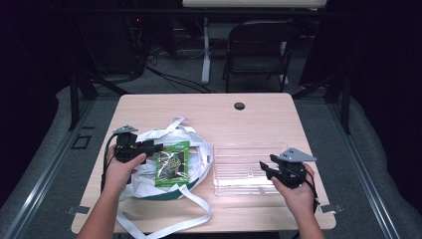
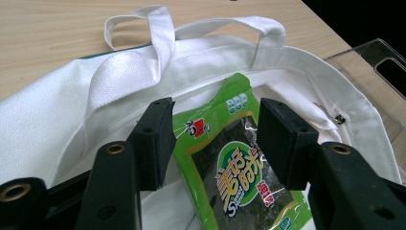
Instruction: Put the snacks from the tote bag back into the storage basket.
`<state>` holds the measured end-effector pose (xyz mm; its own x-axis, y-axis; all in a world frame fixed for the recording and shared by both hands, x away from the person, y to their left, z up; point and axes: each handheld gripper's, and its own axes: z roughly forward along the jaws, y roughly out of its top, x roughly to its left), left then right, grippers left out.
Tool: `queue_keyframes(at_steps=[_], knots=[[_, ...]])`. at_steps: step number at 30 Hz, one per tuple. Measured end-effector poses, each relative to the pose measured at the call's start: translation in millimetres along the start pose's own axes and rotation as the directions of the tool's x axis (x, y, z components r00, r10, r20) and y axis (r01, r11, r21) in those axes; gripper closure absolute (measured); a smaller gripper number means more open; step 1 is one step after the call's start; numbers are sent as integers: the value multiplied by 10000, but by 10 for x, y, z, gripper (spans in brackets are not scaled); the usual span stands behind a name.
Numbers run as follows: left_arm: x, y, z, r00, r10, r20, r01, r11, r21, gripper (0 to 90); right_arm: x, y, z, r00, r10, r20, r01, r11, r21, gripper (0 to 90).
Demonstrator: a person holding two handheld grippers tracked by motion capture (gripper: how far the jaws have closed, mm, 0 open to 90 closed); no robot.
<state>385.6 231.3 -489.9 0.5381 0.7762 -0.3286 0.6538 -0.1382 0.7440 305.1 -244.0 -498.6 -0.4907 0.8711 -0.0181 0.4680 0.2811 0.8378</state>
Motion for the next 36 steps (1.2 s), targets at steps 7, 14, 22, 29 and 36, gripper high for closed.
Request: queue_keyframes(at_steps=[7,14,22,29,36], knots=[[-5,-11,9,9998,21,-188,-18,9999,168,442,-21,9,-6,9999,85,92,-85,10000,16,515],[-13,-30,14,9998,-138,-129,141,9996,226,454,-24,24,-6,9999,80,70,-80,10000,29,522],[-12,-52,41,9988,-486,29,484,9976,489,453,10,48,-5,10000,7,49,-7,10000,29,545],[4,-80,85,9964,-850,61,842,9932,804,418,15,51,8,10000,8,-61,-7,9999,102,542],[47,-118,149,9913,-1316,69,1300,9847,1158,344,4,47,27,9999,103,-103,-101,9998,189,518]])
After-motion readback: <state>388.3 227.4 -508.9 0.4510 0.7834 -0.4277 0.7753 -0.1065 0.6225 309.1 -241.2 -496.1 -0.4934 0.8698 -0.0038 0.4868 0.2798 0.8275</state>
